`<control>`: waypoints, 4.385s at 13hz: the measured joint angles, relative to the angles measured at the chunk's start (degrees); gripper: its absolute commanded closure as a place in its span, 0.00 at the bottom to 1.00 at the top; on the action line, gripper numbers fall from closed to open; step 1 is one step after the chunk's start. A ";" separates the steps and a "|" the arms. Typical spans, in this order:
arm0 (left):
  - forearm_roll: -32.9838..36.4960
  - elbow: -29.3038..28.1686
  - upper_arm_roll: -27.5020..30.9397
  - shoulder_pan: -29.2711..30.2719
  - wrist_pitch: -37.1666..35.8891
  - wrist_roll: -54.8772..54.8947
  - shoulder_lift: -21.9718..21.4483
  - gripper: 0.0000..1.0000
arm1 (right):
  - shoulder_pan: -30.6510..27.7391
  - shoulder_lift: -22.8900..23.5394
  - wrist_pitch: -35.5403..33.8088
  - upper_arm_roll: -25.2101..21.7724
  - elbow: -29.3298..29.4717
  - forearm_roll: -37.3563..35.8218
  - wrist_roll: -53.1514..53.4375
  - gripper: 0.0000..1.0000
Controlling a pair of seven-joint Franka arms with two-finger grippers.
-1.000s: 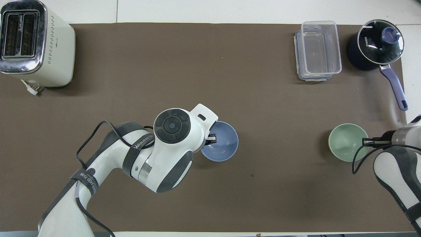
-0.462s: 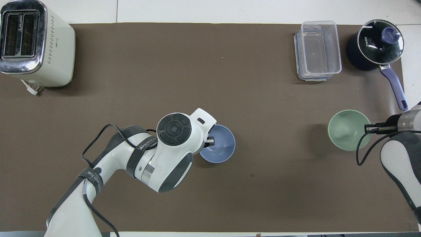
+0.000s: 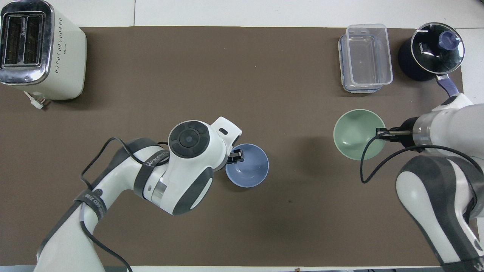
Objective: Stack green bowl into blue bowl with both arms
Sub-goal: 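Carry the green bowl over the blue bowl while the left gripper withdraws, then lower the green bowl into the blue bowl with the right gripper, then open the right gripper and withdraw it from the stacked bowls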
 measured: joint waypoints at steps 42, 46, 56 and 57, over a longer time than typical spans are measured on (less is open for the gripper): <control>6.45 18.30 0.89 31.44 -35.68 37.40 -12.68 0.00 | 29.06 10.12 13.56 0.35 -3.46 4.78 21.59 1.00; 6.45 18.30 0.89 31.44 -35.68 37.40 -12.68 0.00 | 29.15 10.12 13.89 0.35 -3.46 4.78 21.59 1.00; 6.45 18.30 0.89 31.44 -35.68 37.40 -12.68 0.00 | 29.18 9.86 14.36 0.29 -2.69 4.78 21.59 0.04; 6.45 18.30 0.89 31.44 -35.68 37.40 -12.68 0.00 | 29.08 9.37 14.08 0.14 -2.40 4.78 21.59 0.01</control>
